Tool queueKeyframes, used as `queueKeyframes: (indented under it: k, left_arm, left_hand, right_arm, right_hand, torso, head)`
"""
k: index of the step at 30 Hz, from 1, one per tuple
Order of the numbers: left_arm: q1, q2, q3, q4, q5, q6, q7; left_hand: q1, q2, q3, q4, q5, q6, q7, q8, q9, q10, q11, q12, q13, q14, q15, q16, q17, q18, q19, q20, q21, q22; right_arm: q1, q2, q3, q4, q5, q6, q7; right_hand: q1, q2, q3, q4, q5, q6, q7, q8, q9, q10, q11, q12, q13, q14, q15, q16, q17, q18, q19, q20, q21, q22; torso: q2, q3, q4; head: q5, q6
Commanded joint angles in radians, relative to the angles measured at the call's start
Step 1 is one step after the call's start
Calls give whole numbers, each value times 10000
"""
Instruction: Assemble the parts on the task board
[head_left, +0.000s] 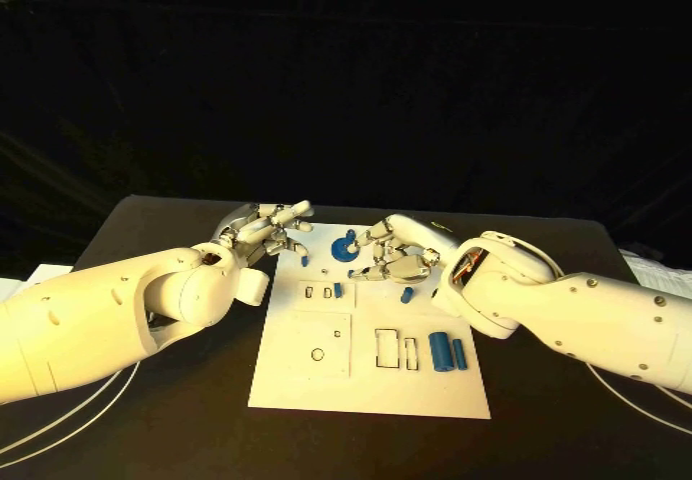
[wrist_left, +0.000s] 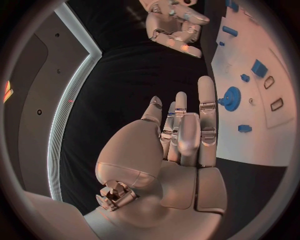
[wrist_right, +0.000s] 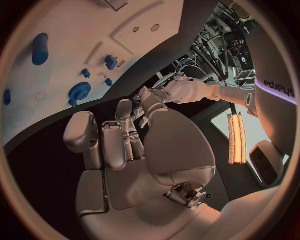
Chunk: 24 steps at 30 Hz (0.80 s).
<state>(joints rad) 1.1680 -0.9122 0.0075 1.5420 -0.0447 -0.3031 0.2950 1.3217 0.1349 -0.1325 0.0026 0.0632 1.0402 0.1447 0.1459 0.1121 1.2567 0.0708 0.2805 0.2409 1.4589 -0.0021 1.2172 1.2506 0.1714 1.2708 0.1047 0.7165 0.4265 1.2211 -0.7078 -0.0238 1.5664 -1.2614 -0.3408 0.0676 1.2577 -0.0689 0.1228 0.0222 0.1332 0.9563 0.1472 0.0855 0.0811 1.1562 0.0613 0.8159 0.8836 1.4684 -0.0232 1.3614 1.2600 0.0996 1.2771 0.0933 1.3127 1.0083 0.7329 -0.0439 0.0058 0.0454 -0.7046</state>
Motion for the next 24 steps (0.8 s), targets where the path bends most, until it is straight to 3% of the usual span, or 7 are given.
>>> queueKeyframes:
  k: [1,2,7,8,12,18,24]
  left_arm:
    - [40,64,12,-175,-2323,862,-2495]
    - [83,92,14,-237,-2776,1121,-3061]
    - [516,336,17,-531,-5252,2730,-5768]
    - [611,387,18,-573,-5723,3121,-6269]
    - [992,731,12,-862,-7588,4474,-7649]
    - [1240,1284,-35,-1238,-8790,5029,-8337]
    - [1352,1802,-111,-1386,-9448,4759,-8736]
  left_hand:
    - [-330,58,-120,208,6,139,-291,481,337,27,-190,1364,1115,649,-165,2180,2012,-399,647,-164,2338,2620]
    - [-563,182,-204,443,98,93,-374,827,614,-322,-279,2403,2040,751,-153,2712,2470,-501,657,-239,3174,3543]
    - [-1051,214,-761,1078,-107,-251,-467,1820,1468,-1010,-359,5267,4745,1115,-288,3530,3196,-767,1086,-306,5201,6047]
    - [-1098,229,-841,1173,-111,-361,-395,1933,1582,-1352,-374,5084,4551,1113,-306,3523,3191,-838,1258,-317,5548,6540]
    - [-857,409,-879,1254,-110,-830,-347,2259,1946,-1886,-356,4935,4480,928,-345,3074,2798,-778,1268,-347,5453,6307]
    - [-973,501,-1070,1575,-112,-1010,-381,2617,2267,-1801,-392,5151,4626,1119,-368,3536,3202,-996,1784,-380,6266,7578]
    - [-1580,472,-1608,2396,-139,-740,-688,3643,3076,-129,-660,8106,7638,1119,-576,3536,3202,-1274,2260,-536,7241,9155]
  right_arm:
    - [322,-441,37,272,2066,1207,1181]
    - [433,-606,44,327,2459,1194,1227]
    - [814,-1322,56,453,4357,935,1346]
    - [864,-1438,57,453,4655,899,1356]
    - [999,-1853,58,386,5385,839,1350]
    - [1048,-2062,56,178,5614,745,1290]
    - [1060,-2080,50,10,5535,730,1233]
  right_hand:
    - [188,78,-22,-10,13,15,13,83,-13,-60,-9,-20,-13,374,72,-77,-65,90,-99,-10,-63,-74]
    - [216,113,-19,-13,24,20,12,92,-14,-59,-11,-9,-7,375,71,-74,-55,91,-102,-11,-67,-79]
    - [334,270,12,-27,48,75,3,148,-9,3,-26,106,75,408,59,3,66,85,-71,-19,-47,-38]
    - [342,283,13,-28,48,77,3,152,-10,4,-26,109,75,406,58,-6,54,89,-82,-20,-58,-62]
    - [448,365,42,-67,58,88,1,178,-15,-44,-34,49,12,376,50,-118,-94,118,-154,-28,-130,-211]
    - [464,374,45,-74,56,88,2,181,-16,-50,-34,45,7,361,49,-170,-164,124,-171,-30,-147,-246]
    - [469,376,45,-76,56,89,2,184,-17,-61,-34,27,-10,356,49,-185,-184,130,-186,-30,-162,-276]
  torso:
    - [-84,37,-17]
    - [-114,45,-23]
    - [-251,64,-55]
    - [-276,75,-67]
    - [-359,143,-103]
    - [-443,189,-121]
    - [-464,208,-133]
  head:
    - [-22,2]
    - [-27,-15]
    - [-18,-27]
    - [1,-41]
    - [62,-42]
    - [77,-44]
    - [96,-76]
